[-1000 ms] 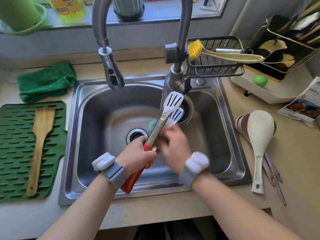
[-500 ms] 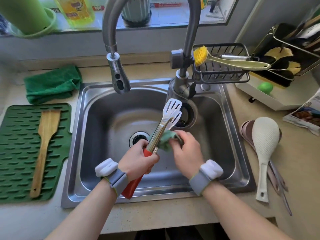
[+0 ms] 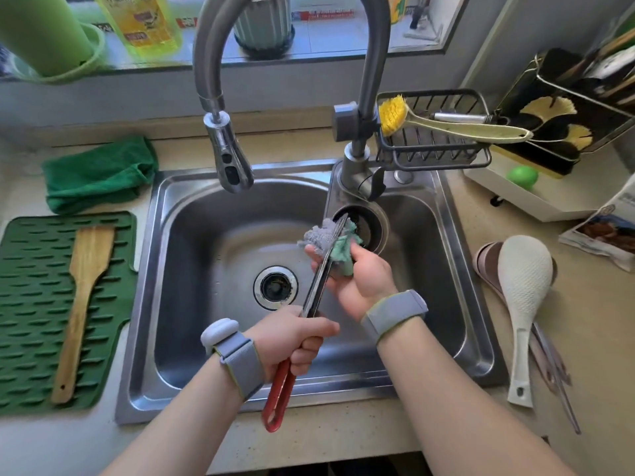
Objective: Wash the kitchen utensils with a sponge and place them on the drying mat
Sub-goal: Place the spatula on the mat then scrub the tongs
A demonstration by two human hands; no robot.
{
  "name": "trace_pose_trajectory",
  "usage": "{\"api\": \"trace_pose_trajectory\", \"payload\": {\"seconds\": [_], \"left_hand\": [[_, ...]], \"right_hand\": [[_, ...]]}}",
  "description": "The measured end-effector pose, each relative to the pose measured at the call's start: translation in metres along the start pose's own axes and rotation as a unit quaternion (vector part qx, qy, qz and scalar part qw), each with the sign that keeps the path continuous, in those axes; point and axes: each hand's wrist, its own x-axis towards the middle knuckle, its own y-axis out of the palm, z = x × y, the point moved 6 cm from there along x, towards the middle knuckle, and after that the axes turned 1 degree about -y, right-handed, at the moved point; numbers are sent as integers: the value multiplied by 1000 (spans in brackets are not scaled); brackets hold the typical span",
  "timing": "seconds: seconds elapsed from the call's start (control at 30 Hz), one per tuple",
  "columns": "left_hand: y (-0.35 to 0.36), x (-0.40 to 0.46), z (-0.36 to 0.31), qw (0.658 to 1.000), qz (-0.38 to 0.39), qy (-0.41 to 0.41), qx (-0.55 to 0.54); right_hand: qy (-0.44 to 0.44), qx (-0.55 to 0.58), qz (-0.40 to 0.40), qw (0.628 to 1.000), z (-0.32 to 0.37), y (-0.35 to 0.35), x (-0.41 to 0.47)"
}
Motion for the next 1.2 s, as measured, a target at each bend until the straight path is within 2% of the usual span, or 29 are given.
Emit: {"api": "trace_pose_trajectory", "payload": {"seconds": [0.13, 0.23, 0.27, 0.33, 0.4, 0.47, 0.5, 0.53, 0.6, 0.67, 0.7, 0.77, 0.83, 0.93, 1.0, 1.07, 1.2], "left_hand": [[-9, 2, -8, 997, 27, -19, -68], [-5, 1, -8, 995, 49, -32, -81], [-3, 1, -10, 994, 41, -24, -94], [-3, 1, -17, 996, -28, 30, -82], [-11, -1, -27, 984, -132, 113, 48], [-18, -3, -36, 928, -220, 175, 243], [-20, -4, -38, 905, -243, 185, 295], [-22, -4, -38, 896, -248, 189, 316], [-30, -2, -38, 902, -239, 175, 315], [-33, -3, -36, 917, -216, 160, 296], [-32, -3, -33, 934, -196, 153, 258], [-23, -4, -25, 964, -161, 133, 164], [-17, -7, -21, 977, -153, 112, 94], [-21, -6, -26, 982, -160, 95, 20], [-29, -4, -27, 981, -172, 86, 19], [-29, -5, -22, 977, -187, 82, 52], [-21, -8, -12, 968, -190, 98, 131]], "right_hand": [[74, -38, 96, 992, -24, 5, -16], [83, -37, 151, 984, -29, 6, -24], [73, -38, 150, 985, -28, 6, -22], [31, -54, 122, 991, -23, 8, -16], [-31, -84, 90, 992, -15, 11, -8], [-90, -109, 56, 988, -7, 9, -3], [-102, -127, 42, 986, -7, 8, -4], [-108, -162, 23, 981, -10, 5, -6], [-83, -253, 5, 964, -29, -3, -13], [-69, -319, 21, 945, -40, -4, -19], [-83, -322, 25, 943, -34, -1, -18], [-113, -229, -42, 966, -3, 1, -6], [-125, -154, -96, 975, 22, 5, 7], [-105, -232, -51, 966, -9, 8, 2], [-63, -255, -11, 965, -46, 1, -12], [-59, -244, 5, 968, -41, 2, -11], [-97, -143, -108, 979, 11, 1, 24]]}}
